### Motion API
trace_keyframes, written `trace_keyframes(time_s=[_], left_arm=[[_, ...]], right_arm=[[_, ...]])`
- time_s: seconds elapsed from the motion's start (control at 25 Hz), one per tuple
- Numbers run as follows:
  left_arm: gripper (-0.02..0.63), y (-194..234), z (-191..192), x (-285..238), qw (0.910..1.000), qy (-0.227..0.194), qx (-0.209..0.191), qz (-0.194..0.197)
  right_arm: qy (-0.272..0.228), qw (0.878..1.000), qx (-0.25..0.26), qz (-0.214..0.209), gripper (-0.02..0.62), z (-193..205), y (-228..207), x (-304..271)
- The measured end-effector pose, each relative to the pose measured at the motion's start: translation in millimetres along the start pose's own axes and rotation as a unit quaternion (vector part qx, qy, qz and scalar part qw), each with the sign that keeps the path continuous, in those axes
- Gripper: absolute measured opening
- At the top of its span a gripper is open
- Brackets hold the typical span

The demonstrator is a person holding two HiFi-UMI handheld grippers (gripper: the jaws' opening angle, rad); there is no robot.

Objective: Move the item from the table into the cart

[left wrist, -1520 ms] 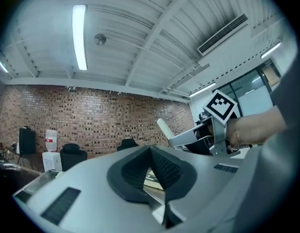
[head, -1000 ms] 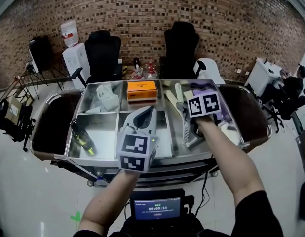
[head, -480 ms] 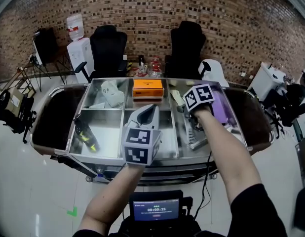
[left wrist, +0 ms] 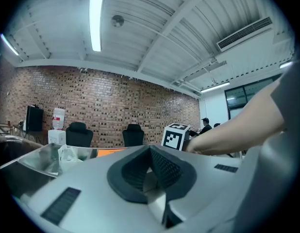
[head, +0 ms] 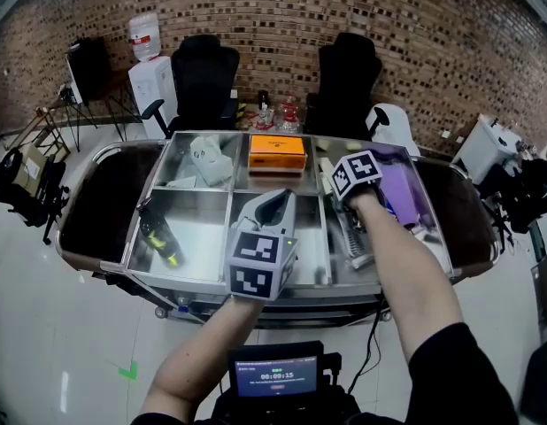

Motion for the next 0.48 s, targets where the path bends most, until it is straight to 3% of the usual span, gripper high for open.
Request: trace_keyframes(time_s=[0.32, 0.48], left_arm=[[0.000, 5.8, 1.2, -1.6, 1.0000, 0.003, 0.005, -0.001], [0.000, 3.8, 1.4, -3.7, 1.0000, 0.004, 0.002, 0.003]], right_arm=[[0.021, 1.000, -0.013, 0.007, 0.075, 3.8, 0.3, -9.6], [0.007, 1.000, -0.009, 0.019, 0.081, 3.0, -5.6, -6.1]])
Point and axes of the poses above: the fingertips, and each gripper's own axes: x backward along the fingers, y to its left, z out of its underside, the point moved 10 cm from there along x, backward along the fingers, and after that the axes turned 2 degrees about -y, right-handed, at the moved point
